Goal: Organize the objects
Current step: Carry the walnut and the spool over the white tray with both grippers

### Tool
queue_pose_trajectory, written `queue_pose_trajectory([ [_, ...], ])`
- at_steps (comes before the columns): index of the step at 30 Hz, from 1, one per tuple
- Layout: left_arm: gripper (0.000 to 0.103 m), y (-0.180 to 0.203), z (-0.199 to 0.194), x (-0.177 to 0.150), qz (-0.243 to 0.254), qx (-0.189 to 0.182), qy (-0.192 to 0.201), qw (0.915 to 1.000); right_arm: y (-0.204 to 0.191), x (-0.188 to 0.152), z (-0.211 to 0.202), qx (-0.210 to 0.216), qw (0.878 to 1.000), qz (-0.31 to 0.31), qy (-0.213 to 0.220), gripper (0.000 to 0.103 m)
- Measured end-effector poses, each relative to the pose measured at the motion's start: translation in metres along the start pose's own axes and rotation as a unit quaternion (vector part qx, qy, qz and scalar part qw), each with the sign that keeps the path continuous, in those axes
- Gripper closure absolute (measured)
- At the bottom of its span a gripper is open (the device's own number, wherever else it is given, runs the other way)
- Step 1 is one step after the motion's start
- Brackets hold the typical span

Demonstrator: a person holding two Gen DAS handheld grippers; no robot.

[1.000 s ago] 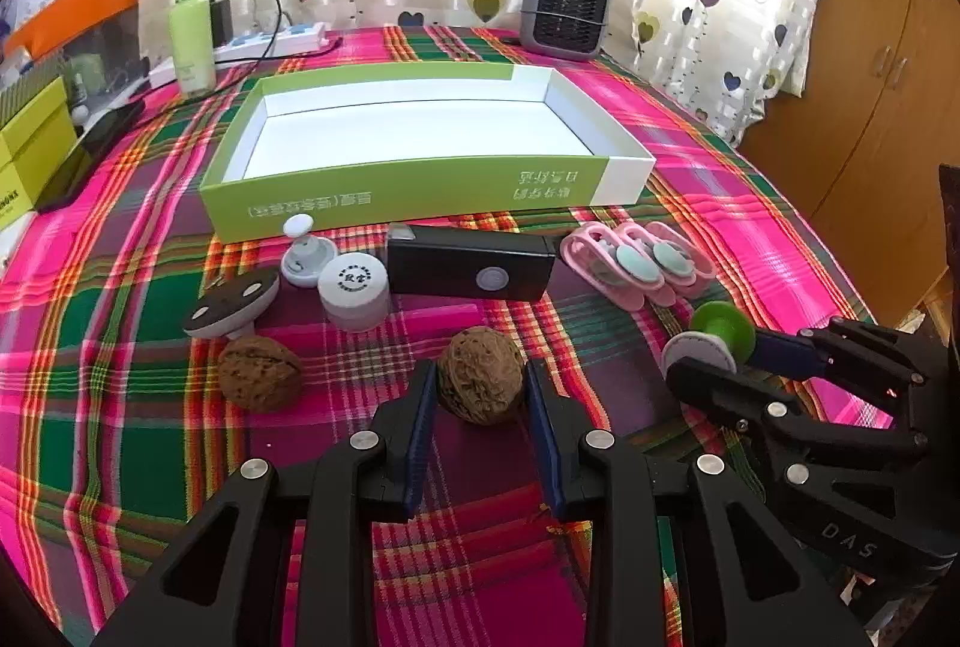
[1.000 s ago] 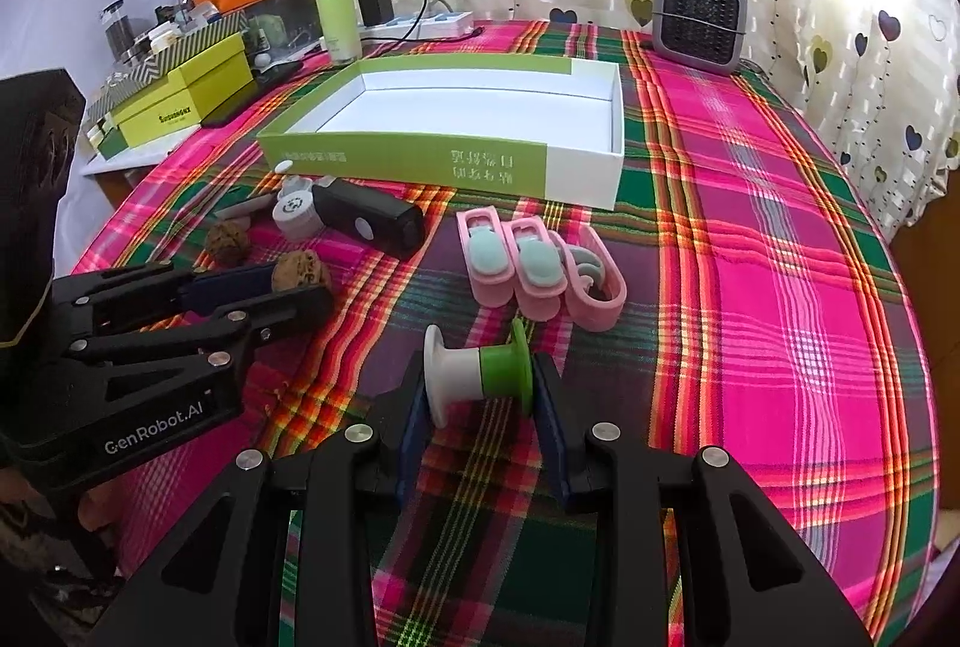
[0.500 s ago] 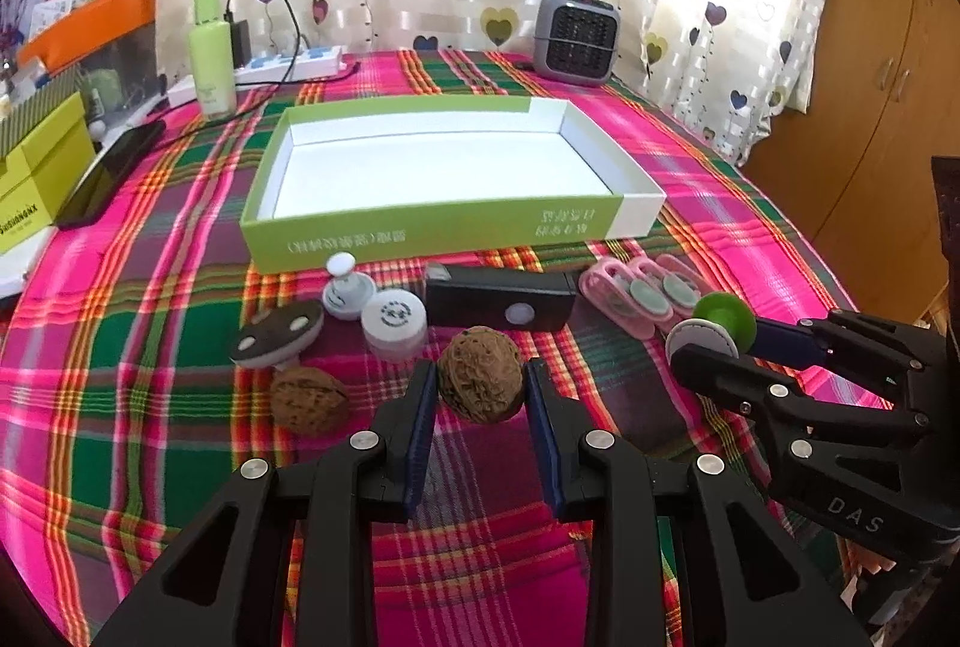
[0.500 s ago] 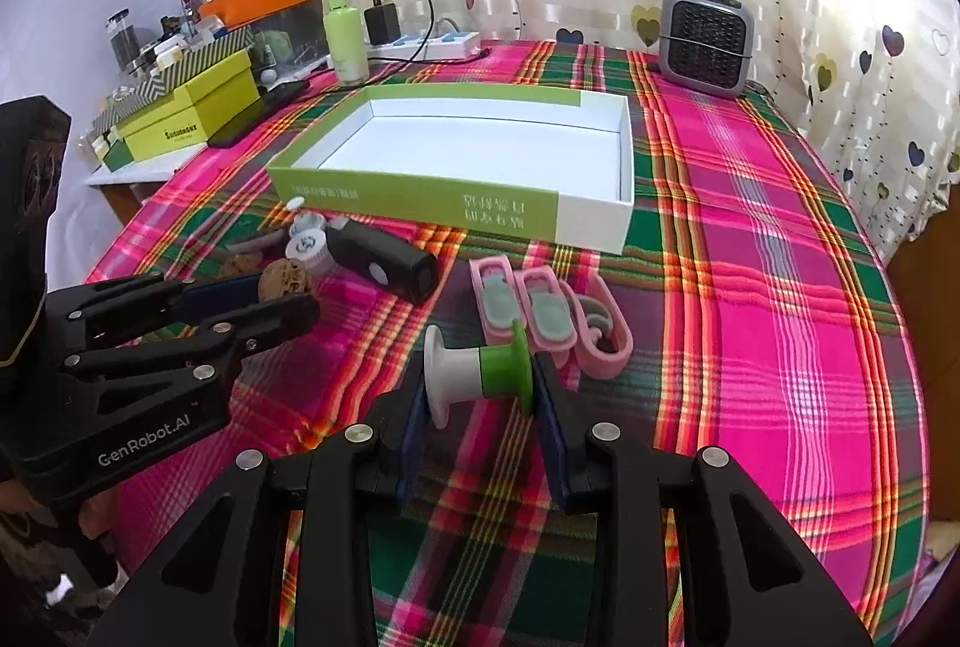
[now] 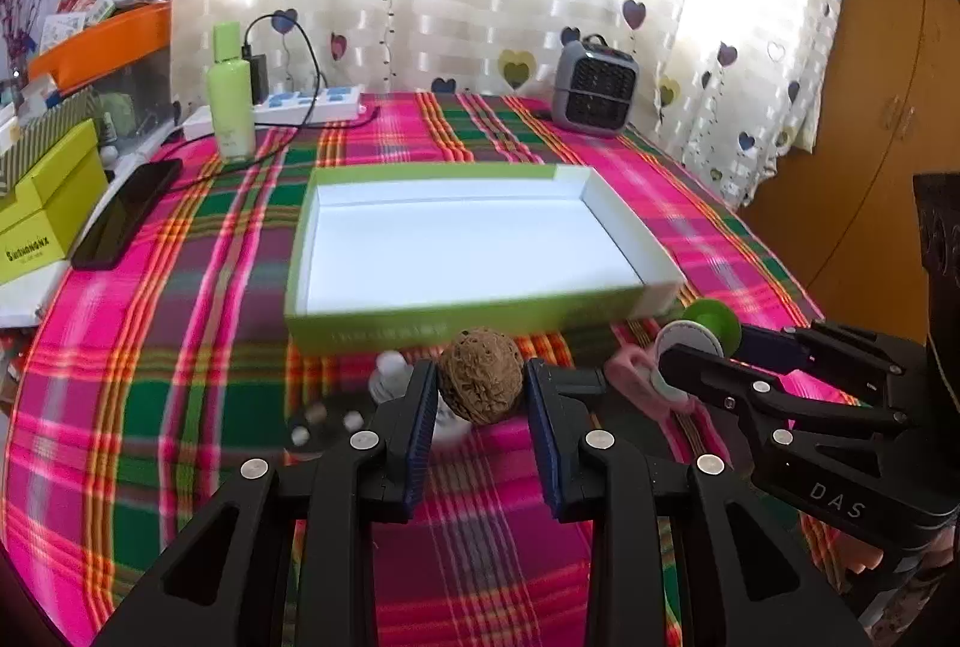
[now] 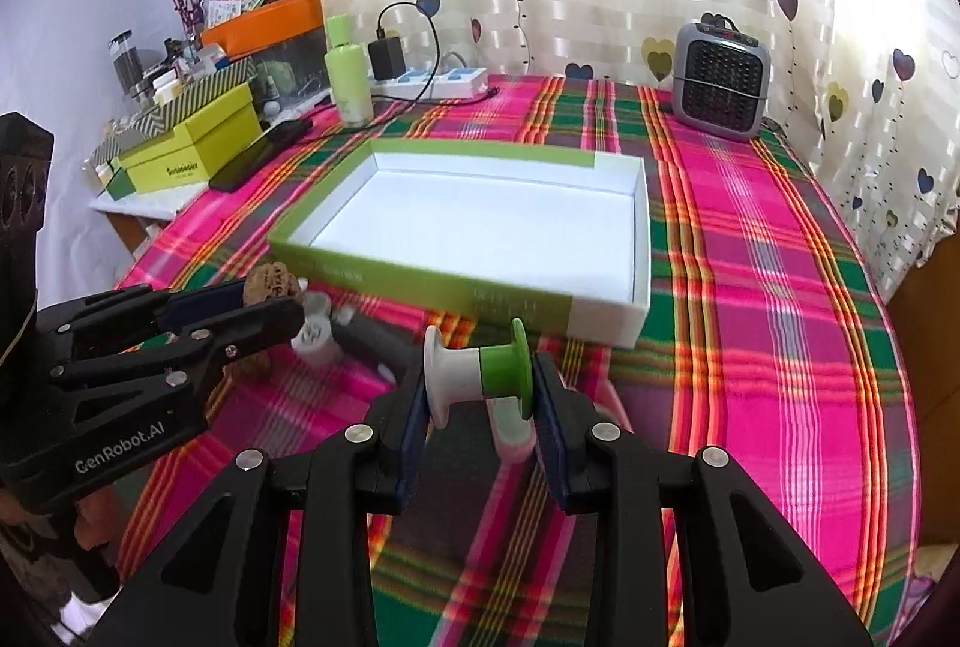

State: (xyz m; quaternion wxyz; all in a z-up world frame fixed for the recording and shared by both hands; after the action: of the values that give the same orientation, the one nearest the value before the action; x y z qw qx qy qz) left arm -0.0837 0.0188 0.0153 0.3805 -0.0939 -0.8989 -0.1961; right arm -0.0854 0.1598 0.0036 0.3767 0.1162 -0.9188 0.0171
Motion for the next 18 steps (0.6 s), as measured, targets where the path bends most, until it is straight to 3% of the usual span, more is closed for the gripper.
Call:
queue_pose_trajectory([
  [18, 0.075, -0.047, 0.037, 0.048, -0.013, 0.026, -0.006, 0.9996, -0.006, 0.051, 0.061, -0.004, 1.000, -0.001, -0.023, 0.069],
])
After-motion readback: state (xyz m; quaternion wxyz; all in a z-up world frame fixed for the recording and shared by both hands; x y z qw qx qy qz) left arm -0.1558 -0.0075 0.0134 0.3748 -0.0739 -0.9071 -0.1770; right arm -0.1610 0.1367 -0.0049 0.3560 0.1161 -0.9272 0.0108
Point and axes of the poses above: each gripper's, at about its wrist camera, not at the fingertips, and z roughly the way its jaws point, y to its right, x to its top, the point moved 6 cm from there along z, roughly the way its jaws point, and after that the axes turned 12 degrees about -x, right-handed, at the moved point
